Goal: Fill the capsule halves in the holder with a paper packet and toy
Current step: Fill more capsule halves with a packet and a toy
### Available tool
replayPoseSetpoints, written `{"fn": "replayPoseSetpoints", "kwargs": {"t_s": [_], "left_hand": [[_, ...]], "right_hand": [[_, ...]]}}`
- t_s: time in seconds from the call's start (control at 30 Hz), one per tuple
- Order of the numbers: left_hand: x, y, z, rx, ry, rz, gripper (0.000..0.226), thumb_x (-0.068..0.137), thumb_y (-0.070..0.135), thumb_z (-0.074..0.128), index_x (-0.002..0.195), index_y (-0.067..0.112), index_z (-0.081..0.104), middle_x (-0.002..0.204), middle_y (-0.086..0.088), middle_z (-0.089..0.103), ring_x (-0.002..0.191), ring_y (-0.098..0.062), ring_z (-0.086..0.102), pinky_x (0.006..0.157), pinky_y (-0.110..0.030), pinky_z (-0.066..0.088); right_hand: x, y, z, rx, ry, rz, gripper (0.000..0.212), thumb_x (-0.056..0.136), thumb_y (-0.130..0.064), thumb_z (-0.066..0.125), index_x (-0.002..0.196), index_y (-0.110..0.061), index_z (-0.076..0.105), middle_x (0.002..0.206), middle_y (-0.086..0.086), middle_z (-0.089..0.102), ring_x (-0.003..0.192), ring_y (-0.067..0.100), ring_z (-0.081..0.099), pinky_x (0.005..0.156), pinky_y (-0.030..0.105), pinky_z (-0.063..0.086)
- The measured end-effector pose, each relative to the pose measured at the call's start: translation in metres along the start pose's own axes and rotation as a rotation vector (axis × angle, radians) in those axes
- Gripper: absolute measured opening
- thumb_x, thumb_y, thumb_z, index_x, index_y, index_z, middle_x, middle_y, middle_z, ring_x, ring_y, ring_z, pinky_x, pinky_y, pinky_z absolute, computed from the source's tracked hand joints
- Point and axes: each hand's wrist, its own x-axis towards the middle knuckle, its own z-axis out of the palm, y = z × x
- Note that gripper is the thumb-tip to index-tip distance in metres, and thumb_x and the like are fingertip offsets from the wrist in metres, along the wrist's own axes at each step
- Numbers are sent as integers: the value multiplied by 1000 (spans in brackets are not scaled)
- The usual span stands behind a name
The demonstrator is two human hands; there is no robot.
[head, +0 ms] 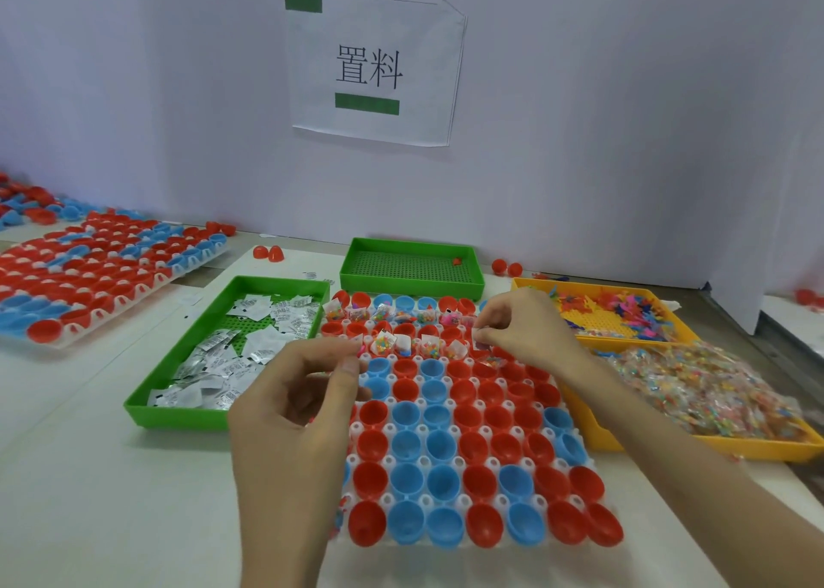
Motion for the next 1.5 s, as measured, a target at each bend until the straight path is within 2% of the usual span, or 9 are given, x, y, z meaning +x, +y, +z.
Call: {"fn": "replayPoseSetpoints", "kwargs": {"t_s": [0.13,0.2,0.4,0.73,0.9,1.03,1.13,1.27,1.5], "left_hand": [[0,1,-1,11,-2,10,26,89,0,66,82,24,73,77,2,74,64,-9,70,63,-19,56],[1,1,-1,20,-13,13,27,88,0,67,81,26,73,77,3,73,65,-11,70,64,-23,57],[-2,2,6,118,-195,48,38,86,1,70,80,38,73,79,14,73,69,-9,70,62,-17,54],[-2,1,9,128,-198,70,41,87,0,69,81,40,72,80,14,73,70,-9,71,64,-16,53],[-2,1,9,124,-196,74,41,86,1,69,83,42,72,81,15,73,71,-10,71,65,-16,54],[-2,0,9,121,-199,76,40,86,1,69,82,41,72,80,15,73,71,-8,70,64,-13,52],[-2,-1,8,126,-199,77,40,87,0,69,81,39,72,80,15,73,71,-8,70,64,-13,52],[-1,-1,7,119,-194,75,36,86,3,70,82,38,72,81,16,73,72,-8,70,64,-12,51],[0,-2,4,139,-193,73,36,86,5,70,83,40,72,79,17,72,71,-6,68,61,-12,50]], "right_hand": [[3,0,-6,12,-11,-16,20,80,-23,82,70,-35,70,67,-17,69,69,-4,65,66,15,48],[4,2,-11,34,41,-14,17,80,-25,82,71,-34,71,67,-16,70,72,-6,64,65,15,49],[0,5,-8,91,104,-20,9,81,-30,82,77,-26,75,67,-14,71,69,-4,66,67,18,54],[-11,10,5,98,104,-14,11,80,-25,83,75,-27,73,71,-10,71,68,5,66,71,32,58],[-12,12,5,68,83,-18,11,80,-29,83,76,-26,73,70,-10,70,67,4,65,67,27,57],[-9,13,4,24,33,-17,16,79,-33,83,70,-27,71,64,-11,68,62,3,62,59,19,48],[-7,11,3,9,42,-33,17,79,-32,83,69,-25,72,63,-11,67,62,4,61,58,20,47],[-5,6,4,-3,51,-36,18,79,-33,83,68,-29,70,62,-14,65,60,0,59,53,10,39],[-2,4,5,-94,-68,-25,16,80,-34,83,71,-25,73,68,-11,66,66,4,60,57,17,42]]}}
